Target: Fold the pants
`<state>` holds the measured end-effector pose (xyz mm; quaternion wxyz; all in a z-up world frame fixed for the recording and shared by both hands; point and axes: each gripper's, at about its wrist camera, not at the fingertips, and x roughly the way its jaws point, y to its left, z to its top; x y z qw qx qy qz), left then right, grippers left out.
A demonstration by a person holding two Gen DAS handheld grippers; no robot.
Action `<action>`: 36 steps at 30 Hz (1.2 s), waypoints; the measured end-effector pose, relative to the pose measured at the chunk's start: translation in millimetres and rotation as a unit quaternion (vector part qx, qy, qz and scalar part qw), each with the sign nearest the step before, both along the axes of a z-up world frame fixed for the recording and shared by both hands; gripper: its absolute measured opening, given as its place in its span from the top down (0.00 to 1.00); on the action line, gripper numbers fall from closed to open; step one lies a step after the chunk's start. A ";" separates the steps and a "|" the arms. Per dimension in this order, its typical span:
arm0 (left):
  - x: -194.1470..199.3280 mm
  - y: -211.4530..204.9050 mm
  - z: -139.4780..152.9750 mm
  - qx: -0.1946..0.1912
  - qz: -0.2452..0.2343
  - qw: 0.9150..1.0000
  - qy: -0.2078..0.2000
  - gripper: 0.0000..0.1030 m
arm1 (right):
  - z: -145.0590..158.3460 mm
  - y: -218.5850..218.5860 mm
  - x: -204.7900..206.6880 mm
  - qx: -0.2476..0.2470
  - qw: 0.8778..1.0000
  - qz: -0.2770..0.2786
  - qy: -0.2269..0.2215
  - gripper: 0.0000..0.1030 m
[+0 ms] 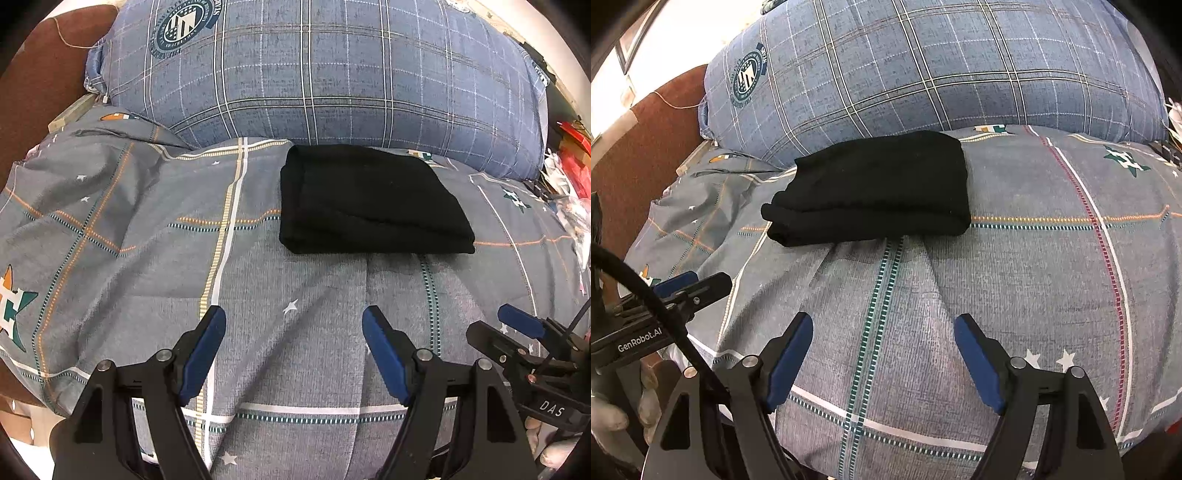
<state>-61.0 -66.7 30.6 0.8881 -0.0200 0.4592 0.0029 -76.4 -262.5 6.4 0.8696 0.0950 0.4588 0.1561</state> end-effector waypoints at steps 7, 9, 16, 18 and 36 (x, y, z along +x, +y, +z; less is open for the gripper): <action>1.3 -0.8 -3.7 0.000 0.003 1.000 0.006 0.26 | -5.2 0.1 1.4 0.003 1.000 0.001 0.007 0.18; 1.7 -1.3 -4.3 0.000 0.003 1.000 0.007 0.26 | -6.7 0.2 1.6 0.004 1.000 0.001 0.009 0.18; 0.1 -2.1 -2.5 0.006 0.011 1.000 -0.006 0.26 | -11.8 -0.7 1.6 0.007 1.000 -0.001 0.017 0.18; -6.7 -1.8 6.6 0.019 0.026 0.998 -0.045 0.26 | -10.5 -0.1 1.4 0.007 1.000 -0.001 0.014 0.18; -13.7 -10.7 23.5 0.002 0.038 0.996 -0.082 0.00 | 6.9 24.3 1.4 -0.018 0.999 0.031 -0.025 0.17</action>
